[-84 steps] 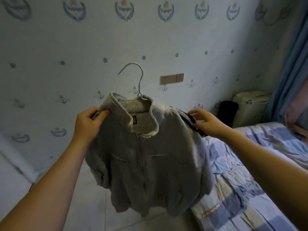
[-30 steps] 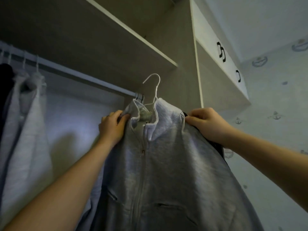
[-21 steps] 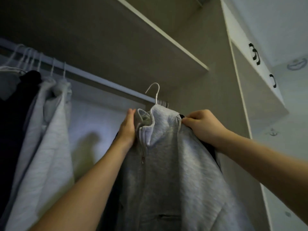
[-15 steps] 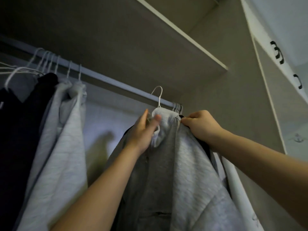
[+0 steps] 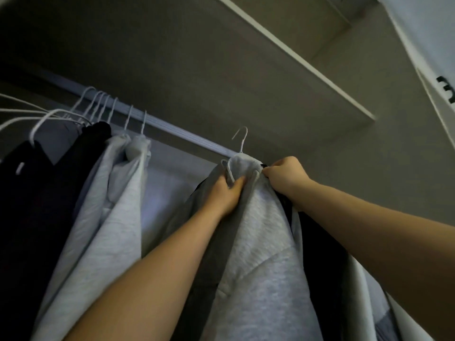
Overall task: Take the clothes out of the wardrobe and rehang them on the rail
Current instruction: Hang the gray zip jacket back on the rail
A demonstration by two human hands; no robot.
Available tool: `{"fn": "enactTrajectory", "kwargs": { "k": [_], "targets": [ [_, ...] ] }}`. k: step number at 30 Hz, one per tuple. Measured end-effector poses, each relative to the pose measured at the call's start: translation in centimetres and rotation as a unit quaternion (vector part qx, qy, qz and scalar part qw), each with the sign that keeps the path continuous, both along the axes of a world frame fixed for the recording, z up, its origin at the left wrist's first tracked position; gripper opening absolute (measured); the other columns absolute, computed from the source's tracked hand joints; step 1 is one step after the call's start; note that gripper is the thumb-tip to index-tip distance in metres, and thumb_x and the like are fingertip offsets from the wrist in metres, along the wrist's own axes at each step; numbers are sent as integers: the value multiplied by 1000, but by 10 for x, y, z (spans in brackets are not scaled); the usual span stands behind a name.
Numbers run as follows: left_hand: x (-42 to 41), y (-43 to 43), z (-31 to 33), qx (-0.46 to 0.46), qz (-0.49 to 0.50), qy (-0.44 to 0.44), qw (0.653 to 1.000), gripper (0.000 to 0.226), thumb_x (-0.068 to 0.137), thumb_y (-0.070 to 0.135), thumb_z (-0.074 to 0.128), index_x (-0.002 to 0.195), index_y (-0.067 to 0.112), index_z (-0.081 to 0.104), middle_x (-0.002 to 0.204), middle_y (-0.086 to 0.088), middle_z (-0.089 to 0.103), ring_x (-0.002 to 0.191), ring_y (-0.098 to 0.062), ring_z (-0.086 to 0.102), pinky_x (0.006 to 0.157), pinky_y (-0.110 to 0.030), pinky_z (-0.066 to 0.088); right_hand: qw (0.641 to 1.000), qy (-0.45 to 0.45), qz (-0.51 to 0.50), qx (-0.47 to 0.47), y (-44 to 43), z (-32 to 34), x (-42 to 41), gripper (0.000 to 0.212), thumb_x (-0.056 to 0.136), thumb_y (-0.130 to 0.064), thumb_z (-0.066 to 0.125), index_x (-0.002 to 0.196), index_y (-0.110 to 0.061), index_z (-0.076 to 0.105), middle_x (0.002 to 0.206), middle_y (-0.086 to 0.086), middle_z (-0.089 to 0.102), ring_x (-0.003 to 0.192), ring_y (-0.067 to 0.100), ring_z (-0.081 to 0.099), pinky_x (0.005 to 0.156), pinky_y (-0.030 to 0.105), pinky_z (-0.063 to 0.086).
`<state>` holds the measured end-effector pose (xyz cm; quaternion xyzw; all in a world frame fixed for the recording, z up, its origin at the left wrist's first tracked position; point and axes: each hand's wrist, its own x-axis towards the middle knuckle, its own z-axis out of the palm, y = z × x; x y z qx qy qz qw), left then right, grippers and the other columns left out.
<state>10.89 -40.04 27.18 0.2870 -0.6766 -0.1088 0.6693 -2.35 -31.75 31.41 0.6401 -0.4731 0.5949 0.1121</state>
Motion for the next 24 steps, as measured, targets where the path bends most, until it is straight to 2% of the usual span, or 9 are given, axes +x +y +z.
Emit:
{"fn": "enactTrajectory", "kwargs": {
  "k": [5,8,10,13,16,18,19,22,24],
  "targets": [
    [-1,-28,4,19,24,-4,1000,66,99,58,43,147,12,44,141,-14,55,129,-31,51,100,-34,38,999,4,-31,18,-21,2,7,26,86,-13,55,64,-10,43,62,4,41,59,21,41,49,27,31],
    [-7,-44,4,35,21,-14,999,70,98,61,40,150,14,40,146,-14,52,132,-32,48,102,-35,37,999,-4,-42,29,-33,3,5,12,87,-15,55,82,-6,52,69,5,46,61,22,45,49,26,33],
    [-12,-52,5,48,11,-24,999,71,98,62,38,151,15,38,147,-14,50,133,-32,47,103,-36,37,998,-8,-48,39,-39,3,1,15,89,-16,56,93,-1,57,78,10,54,64,23,51,49,26,35],
    [-21,-61,6,67,-10,-34,997,72,99,63,37,150,12,40,145,-16,51,131,-33,49,101,-37,38,997,-20,-57,51,-46,3,-6,27,90,-18,57,108,2,61,96,17,63,79,30,61,56,28,41],
    [-29,-69,2,71,-21,-38,997,75,96,67,38,149,14,41,145,-14,51,131,-32,49,98,-35,39,996,-29,-57,55,-52,0,-16,35,85,-18,58,115,1,59,102,19,65,92,34,64,72,36,53],
    [-37,-80,-2,62,-27,-44,997,86,85,79,36,148,21,42,146,-10,51,130,-30,50,105,-39,41,996,-37,-54,67,-56,-4,-26,44,81,-19,60,121,-1,58,107,19,65,95,33,64,81,39,55],
    [-42,-89,-3,57,-27,-47,997,94,76,87,34,146,25,42,145,-8,52,128,-29,51,107,-44,42,994,-29,-63,78,-56,-7,-30,40,82,-19,60,118,-1,59,108,18,65,95,32,64,81,38,55],
    [-59,-121,-6,74,-28,-62,995,113,59,100,29,147,30,35,144,-5,50,128,-28,51,108,-51,42,979,88,-146,112,-53,-13,-44,20,92,-20,54,99,-1,58,105,15,61,87,29,57,70,32,47],
    [-68,-116,-8,75,-36,-70,994,110,63,96,33,153,33,24,153,-5,41,136,-30,43,112,-52,37,950,198,-213,114,-46,-16,-53,23,94,-19,46,110,-6,57,115,17,58,93,32,55,74,33,45]
  ]
}}
